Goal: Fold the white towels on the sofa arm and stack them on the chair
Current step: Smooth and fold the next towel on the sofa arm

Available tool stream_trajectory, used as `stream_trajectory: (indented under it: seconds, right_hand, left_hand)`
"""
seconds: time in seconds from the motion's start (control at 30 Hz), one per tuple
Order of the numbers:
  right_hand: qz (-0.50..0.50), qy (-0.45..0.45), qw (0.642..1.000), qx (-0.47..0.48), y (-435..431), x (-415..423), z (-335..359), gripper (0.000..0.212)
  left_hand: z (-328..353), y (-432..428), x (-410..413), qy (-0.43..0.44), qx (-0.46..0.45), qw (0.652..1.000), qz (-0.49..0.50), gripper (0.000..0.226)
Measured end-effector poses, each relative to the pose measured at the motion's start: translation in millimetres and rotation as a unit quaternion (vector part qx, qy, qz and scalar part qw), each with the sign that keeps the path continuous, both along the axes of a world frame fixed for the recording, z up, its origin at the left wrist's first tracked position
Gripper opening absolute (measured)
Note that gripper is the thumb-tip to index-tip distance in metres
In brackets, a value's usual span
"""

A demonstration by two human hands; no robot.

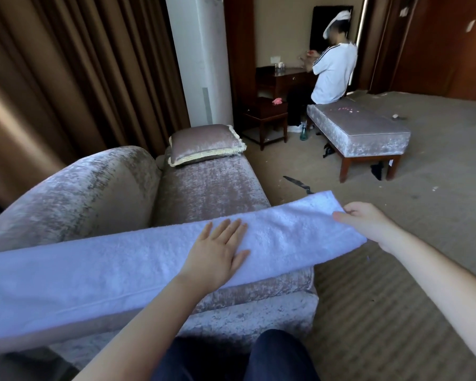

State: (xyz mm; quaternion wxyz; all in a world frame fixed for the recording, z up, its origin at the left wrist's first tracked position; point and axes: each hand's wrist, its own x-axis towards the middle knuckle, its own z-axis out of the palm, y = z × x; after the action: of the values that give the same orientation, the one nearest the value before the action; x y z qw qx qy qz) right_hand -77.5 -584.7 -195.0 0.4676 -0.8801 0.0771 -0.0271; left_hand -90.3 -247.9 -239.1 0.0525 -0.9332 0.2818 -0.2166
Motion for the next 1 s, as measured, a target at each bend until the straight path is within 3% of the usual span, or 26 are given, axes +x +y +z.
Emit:
stream_trajectory:
  seconds: [0.13,0.2,0.23,0.27,0.33,0.37,0.4,0.43,0.5,0.57,0.6,0.67,0.77,0.87,1.0]
  right_hand:
    - [0.011,-0.031,0.999,0.017,14,-6,34,0.025]
    - [0.038,-0.042,0.998,0.016,37,-13,61,0.026]
    - [0.056,-0.051,0.997,0.011,54,-18,75,0.024]
    - [0.077,-0.066,0.995,0.003,74,-23,88,0.024]
    - [0.115,-0.107,0.987,-0.025,120,-33,109,0.030]
    - [0.135,-0.122,0.982,-0.044,145,-40,114,0.027]
    - [0.156,-0.135,0.976,-0.066,168,-45,116,0.020]
    - [0.179,-0.146,0.969,-0.086,190,-52,115,0.017]
    - [0.222,-0.157,0.957,-0.100,223,-63,108,0.019]
    - [0.244,-0.151,0.955,-0.070,241,-73,91,0.037]
    - [0.235,-0.179,0.952,-0.086,246,-78,79,0.053]
    - [0.183,-0.292,0.915,-0.211,246,-79,47,0.075]
    - [0.133,-0.341,0.868,-0.335,235,-69,3,0.078]
    - [0.150,-0.304,0.876,-0.343,225,-61,-23,0.091]
    - [0.178,-0.301,0.880,-0.321,223,-58,-44,0.099]
  left_hand:
    - [3,-3,-2,0.048,-0.017,0.999,0.003,0.066]
    - [15,-3,-4,0.146,-0.156,0.977,-0.012,0.061]
    - [28,-2,-6,0.200,-0.278,0.939,-0.011,0.049]
    - [45,-2,-10,0.240,-0.414,0.878,0.001,0.034]
    - [85,1,-18,0.312,-0.635,0.707,0.011,0.037]
    - [104,6,-20,0.359,-0.679,0.640,0.006,0.048]
    - [118,14,-22,0.396,-0.687,0.609,0.003,0.056]
    - [130,23,-25,0.412,-0.672,0.616,0.006,0.057]
    - [139,43,-31,0.385,-0.628,0.675,0.040,0.040]
    - [139,66,-35,0.336,-0.613,0.710,0.086,0.022]
    - [136,77,-37,0.323,-0.618,0.709,0.104,0.020]
    - [132,96,-41,0.320,-0.637,0.690,0.122,0.025]
    - [124,116,-46,0.307,-0.639,0.689,0.153,0.035]
    - [103,133,-48,0.280,-0.625,0.706,0.180,0.018]
    - [76,155,-52,0.236,-0.583,0.744,0.224,0.012]
